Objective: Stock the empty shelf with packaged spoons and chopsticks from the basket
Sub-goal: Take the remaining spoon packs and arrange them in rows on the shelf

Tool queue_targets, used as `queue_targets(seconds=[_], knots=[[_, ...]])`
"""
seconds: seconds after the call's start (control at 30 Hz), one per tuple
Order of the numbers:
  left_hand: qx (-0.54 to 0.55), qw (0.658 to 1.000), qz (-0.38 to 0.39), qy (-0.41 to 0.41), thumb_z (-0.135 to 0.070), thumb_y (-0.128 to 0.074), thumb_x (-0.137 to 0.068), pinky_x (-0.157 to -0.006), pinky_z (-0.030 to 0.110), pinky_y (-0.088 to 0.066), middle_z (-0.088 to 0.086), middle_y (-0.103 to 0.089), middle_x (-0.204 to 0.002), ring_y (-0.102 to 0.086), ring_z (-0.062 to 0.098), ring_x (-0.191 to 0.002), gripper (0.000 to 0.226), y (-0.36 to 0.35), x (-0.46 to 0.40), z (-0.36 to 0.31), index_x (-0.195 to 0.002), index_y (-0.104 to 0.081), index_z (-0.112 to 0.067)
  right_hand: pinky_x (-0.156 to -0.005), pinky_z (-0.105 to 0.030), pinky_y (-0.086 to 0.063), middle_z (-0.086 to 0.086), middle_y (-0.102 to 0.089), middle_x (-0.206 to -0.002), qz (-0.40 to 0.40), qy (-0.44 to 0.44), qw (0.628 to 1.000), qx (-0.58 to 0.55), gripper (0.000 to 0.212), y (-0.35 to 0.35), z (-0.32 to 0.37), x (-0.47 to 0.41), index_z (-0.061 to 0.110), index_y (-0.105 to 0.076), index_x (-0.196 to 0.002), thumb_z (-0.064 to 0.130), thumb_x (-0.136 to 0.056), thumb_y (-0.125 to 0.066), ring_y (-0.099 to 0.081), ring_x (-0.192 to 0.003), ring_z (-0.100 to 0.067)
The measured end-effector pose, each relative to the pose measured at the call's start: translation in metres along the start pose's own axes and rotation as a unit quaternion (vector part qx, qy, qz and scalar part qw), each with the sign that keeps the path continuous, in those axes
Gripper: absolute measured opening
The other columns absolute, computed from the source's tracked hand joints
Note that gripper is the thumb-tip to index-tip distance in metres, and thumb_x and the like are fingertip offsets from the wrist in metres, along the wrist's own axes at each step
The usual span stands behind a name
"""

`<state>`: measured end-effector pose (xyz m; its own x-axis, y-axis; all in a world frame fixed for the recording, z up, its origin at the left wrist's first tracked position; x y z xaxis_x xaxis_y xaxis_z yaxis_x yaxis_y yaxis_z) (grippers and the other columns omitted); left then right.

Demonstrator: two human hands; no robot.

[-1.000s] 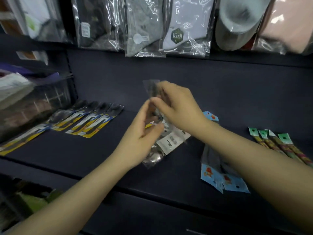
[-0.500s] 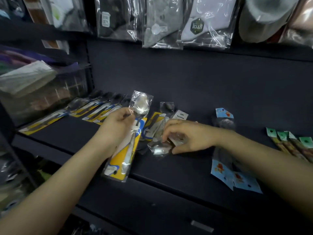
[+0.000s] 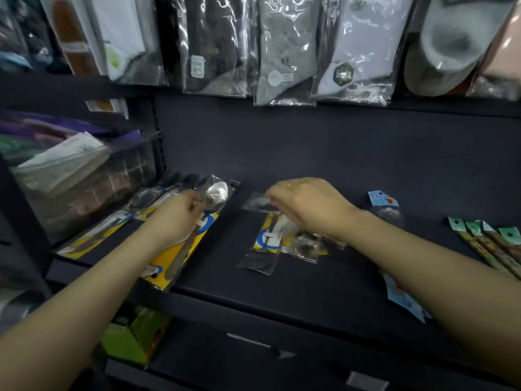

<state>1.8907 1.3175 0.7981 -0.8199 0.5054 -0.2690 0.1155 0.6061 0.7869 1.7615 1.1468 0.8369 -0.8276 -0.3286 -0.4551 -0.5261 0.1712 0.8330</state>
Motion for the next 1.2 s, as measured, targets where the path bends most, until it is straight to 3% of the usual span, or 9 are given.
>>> queue_targets(seconds=[0.1,0.23,0.37,0.57,0.7,0.9,0.93,1.03,1.2], knots=[[-0.102,0.994,-0.002,-0.024,-0.013,-0.046,-0.091,-0.084,0.041,-0.047,0.022,-0.063,-0.111,-0.058,0.039,-0.1,0.026,0.022,-0.001,0.031,-0.114,-0.055,-0.004,-0.069,-0.044,-0.051,-0.01,-0.066,-0.103,-0.065,-0.081,0.99,-0.098,0.025,0.025,0.016,-0.04,0.009,-0.056,-0.108,0.025,-0.093,-0.043,-0.063,-0.09,-0.036],[-0.16,0.987,0.029,-0.003,-0.007,-0.048,-0.088,-0.078,0.037,-0.047,0.021,-0.064,-0.113,-0.059,0.038,-0.099,0.024,0.045,-0.004,0.083,-0.109,-0.056,-0.001,-0.068,-0.033,-0.045,-0.008,-0.064,-0.082,-0.154,-0.206,0.919,-0.3,0.02,0.03,0.035,-0.093,0.005,-0.051,-0.109,0.013,-0.091,-0.047,-0.057,-0.075,-0.027],[-0.106,0.993,0.048,0.002,-0.01,-0.042,-0.094,-0.07,0.029,-0.033,0.027,-0.061,-0.111,-0.057,0.037,-0.104,0.023,0.052,-0.025,0.104,-0.104,-0.056,0.005,-0.047,-0.022,-0.031,0.001,-0.043,-0.067,-0.07,-0.367,0.824,-0.426,0.011,-0.037,0.048,-0.127,0.011,-0.041,-0.08,0.01,-0.091,-0.044,-0.04,-0.058,-0.014],[-0.177,0.98,0.068,-0.065,-0.026,-0.048,-0.091,-0.099,0.042,-0.04,0.019,-0.048,-0.132,-0.046,0.039,-0.118,0.049,0.039,-0.038,0.132,-0.136,-0.036,-0.013,-0.032,-0.02,-0.038,-0.004,-0.043,-0.065,0.016,-0.529,0.663,-0.529,0.015,-0.109,0.062,-0.136,0.007,-0.049,-0.085,-0.001,-0.092,-0.038,-0.045,-0.044,-0.013],[-0.134,0.975,0.048,-0.17,-0.056,-0.024,-0.086,-0.11,0.04,-0.031,0.007,-0.041,-0.143,-0.038,0.03,-0.131,0.061,0.048,0.0,0.15,-0.132,-0.046,-0.023,-0.027,-0.016,-0.04,-0.009,-0.049,-0.067,0.023,-0.562,0.599,-0.57,0.01,-0.12,0.074,-0.138,0.002,-0.05,-0.085,0.001,-0.094,-0.045,-0.05,-0.029,-0.014],[-0.105,0.97,0.144,-0.167,-0.087,0.011,-0.057,-0.113,0.019,-0.006,0.005,-0.025,-0.153,-0.019,0.018,-0.142,0.119,0.045,0.03,0.16,-0.141,-0.034,-0.015,-0.049,-0.021,-0.042,-0.003,-0.048,-0.067,0.089,-0.541,0.726,-0.415,0.02,-0.131,0.077,-0.148,0.013,-0.048,-0.069,0.007,-0.083,-0.061,-0.044,-0.054,-0.014],[-0.107,0.971,0.131,-0.168,-0.085,0.015,-0.056,-0.113,0.021,-0.008,0.004,-0.027,-0.152,-0.021,0.018,-0.142,0.12,0.046,0.032,0.157,-0.141,-0.034,-0.015,-0.052,-0.022,-0.043,-0.006,-0.051,-0.072,0.093,-0.533,0.739,-0.4,0.011,-0.13,0.081,-0.149,0.009,-0.052,-0.08,0.008,-0.081,-0.063,-0.046,-0.057,-0.016],[-0.142,0.971,0.087,-0.17,-0.082,0.016,-0.061,-0.113,0.028,-0.02,0.004,-0.033,-0.149,-0.028,0.021,-0.138,0.113,0.043,0.038,0.152,-0.14,-0.034,-0.019,-0.072,-0.04,-0.052,-0.019,-0.053,-0.105,0.1,-0.515,0.773,-0.355,0.051,-0.129,0.091,-0.148,0.001,-0.042,-0.121,0.008,-0.078,-0.067,-0.06,-0.089,-0.033],[-0.178,0.97,0.037,-0.163,-0.074,0.006,-0.069,-0.105,0.032,-0.031,0.004,-0.045,-0.136,-0.036,0.025,-0.128,0.097,0.037,0.038,0.141,-0.137,-0.039,-0.021,-0.1,-0.04,-0.042,-0.016,-0.025,-0.142,0.154,-0.403,0.874,-0.223,0.052,-0.113,0.11,-0.142,0.009,-0.049,-0.124,0.037,-0.083,-0.062,-0.039,-0.126,-0.037]])
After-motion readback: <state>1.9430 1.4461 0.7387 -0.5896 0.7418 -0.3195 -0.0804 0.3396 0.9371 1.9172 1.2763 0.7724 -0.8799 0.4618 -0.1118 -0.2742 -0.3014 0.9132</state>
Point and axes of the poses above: each hand's wrist, its own x-axis away from the middle knuckle, its own y-axis out of the back of the hand, z = x × y, the point moved 4 cm from there along -x, towards the middle knuckle
